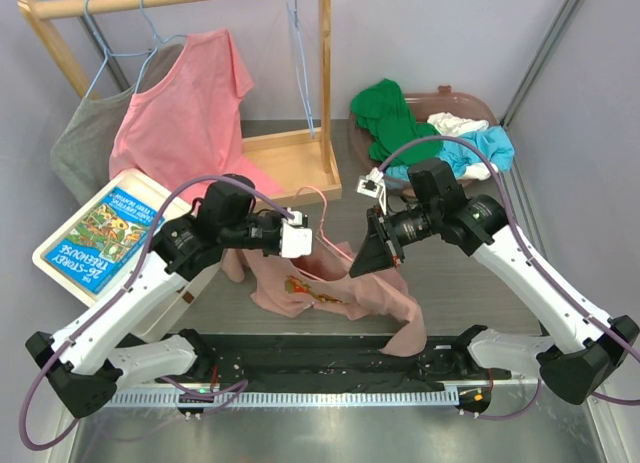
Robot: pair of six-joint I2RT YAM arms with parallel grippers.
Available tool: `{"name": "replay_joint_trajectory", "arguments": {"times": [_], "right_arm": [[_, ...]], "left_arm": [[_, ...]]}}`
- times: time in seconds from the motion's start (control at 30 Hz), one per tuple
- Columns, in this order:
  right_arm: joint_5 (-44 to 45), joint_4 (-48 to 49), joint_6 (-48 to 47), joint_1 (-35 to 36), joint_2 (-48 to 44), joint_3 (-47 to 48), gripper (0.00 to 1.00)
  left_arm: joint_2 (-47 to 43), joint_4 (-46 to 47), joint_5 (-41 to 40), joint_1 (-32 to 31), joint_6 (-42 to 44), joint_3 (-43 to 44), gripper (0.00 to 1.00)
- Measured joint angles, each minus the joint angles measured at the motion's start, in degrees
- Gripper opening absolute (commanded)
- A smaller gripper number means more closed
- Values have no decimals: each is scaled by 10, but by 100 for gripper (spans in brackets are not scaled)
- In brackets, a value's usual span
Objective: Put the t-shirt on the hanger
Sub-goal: Place the T-shirt on the hanger, then place the hanger at the clothesline.
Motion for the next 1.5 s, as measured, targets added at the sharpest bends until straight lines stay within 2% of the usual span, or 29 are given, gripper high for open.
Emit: {"name": "replay_joint_trajectory", "arguments": {"times": [0.03,0.07,0.1,0.13,0.3,0.47,0.6,0.83,1.07,1.33,1.5], "right_arm": [[-6,8,14,0,-1,-4,1],[-10,22,33,0,-4,-11,1],[-13,37,50,0,-6,-18,1],[-14,49,69,0,-9,-23,1],[13,156,202,0,-27,-37,1],[74,270,281,1,-10,-16,1],[104,294,325,2,17,18,1],[172,329,385,2,88,107,1],[263,343,400,4,190,280,1],[377,352,408,10,393,590,1],[430,366,409,29,479,660,1]], "left_arm": [[0,1,-2,0,-2,0,45],[-1,5,-6,0,-6,0,56],[-1,12,-12,0,-18,-2,96],[-3,23,-18,1,-38,-5,100],[-52,54,-43,20,-146,-43,100],[-110,61,-49,86,-237,-44,100],[-166,119,-129,187,-316,-43,100],[-251,179,-228,233,-368,-43,100],[-259,182,-242,237,-385,-48,100],[-271,182,-230,237,-397,-56,100],[-284,182,-228,237,-405,-61,100]]}}
